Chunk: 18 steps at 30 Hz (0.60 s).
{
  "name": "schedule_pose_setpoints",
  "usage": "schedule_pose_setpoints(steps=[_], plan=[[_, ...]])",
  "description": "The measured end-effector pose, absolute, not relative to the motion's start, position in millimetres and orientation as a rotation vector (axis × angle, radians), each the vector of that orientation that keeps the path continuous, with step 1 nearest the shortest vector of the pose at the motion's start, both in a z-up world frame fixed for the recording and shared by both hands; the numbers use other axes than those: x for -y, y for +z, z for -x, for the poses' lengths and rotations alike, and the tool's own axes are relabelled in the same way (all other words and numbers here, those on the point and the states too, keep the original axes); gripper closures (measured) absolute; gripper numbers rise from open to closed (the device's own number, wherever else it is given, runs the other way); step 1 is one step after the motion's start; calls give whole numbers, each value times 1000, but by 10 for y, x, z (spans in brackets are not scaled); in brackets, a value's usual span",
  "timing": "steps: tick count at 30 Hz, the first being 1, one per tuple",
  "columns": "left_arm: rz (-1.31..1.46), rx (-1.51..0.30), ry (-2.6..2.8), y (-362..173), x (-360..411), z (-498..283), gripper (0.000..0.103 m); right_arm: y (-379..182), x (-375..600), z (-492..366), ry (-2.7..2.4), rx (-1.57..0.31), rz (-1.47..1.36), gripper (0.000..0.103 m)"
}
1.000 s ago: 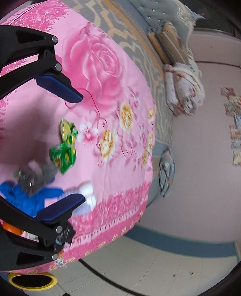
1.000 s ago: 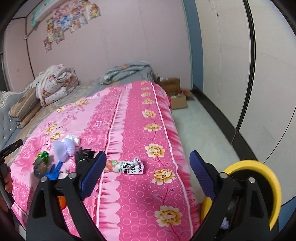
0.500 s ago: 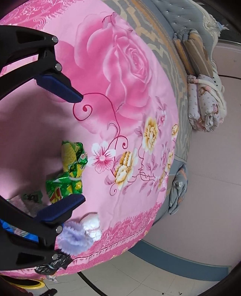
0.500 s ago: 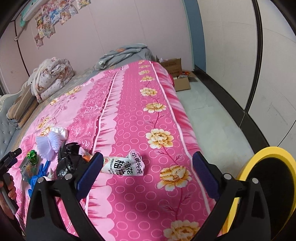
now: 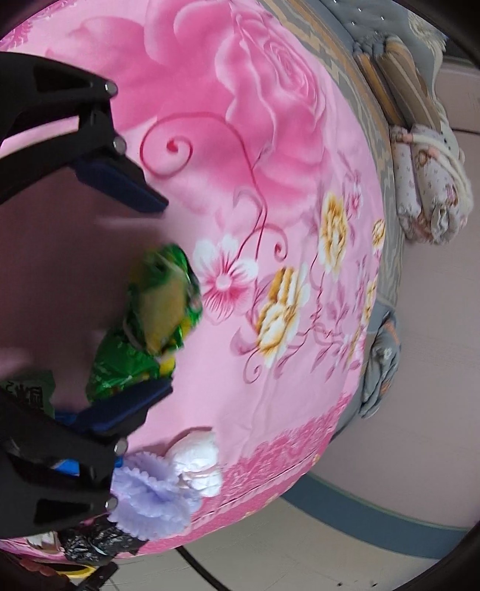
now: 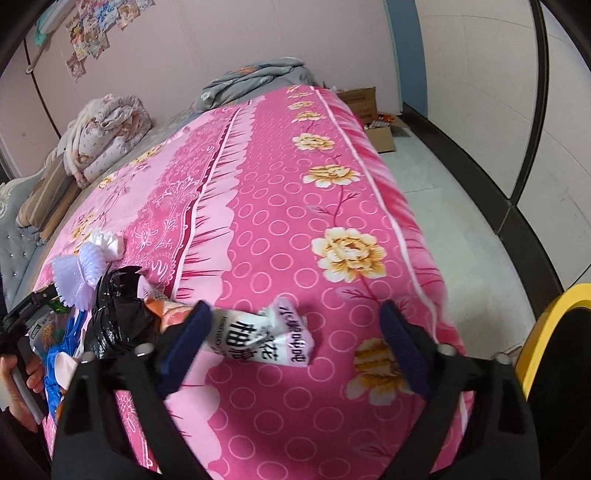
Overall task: Collect trash
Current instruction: 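Grasp the green snack wrapper with the left tool while the right tool grasps the white packet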
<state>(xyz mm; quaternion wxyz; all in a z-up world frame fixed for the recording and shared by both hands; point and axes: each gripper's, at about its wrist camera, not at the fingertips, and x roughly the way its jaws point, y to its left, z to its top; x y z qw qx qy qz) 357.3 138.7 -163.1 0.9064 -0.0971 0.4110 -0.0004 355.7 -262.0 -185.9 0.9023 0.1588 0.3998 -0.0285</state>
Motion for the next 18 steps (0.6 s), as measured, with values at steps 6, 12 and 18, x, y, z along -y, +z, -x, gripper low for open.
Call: schedule_pose_setpoints(steps=[6, 12, 18], plan=[[196, -829, -44, -1665, -1313, -3535, 41, -1843, 2480, -3539, -4, -833, -293, 56], [254, -813, -48, -1652, -1394, -3511, 48, -1826, 2407, -3494, -8, -825, -245, 80], [271, -797, -42, -1567, -1437, -3485, 50, -1768, 2421, -3439, -16, -812, -246, 87]])
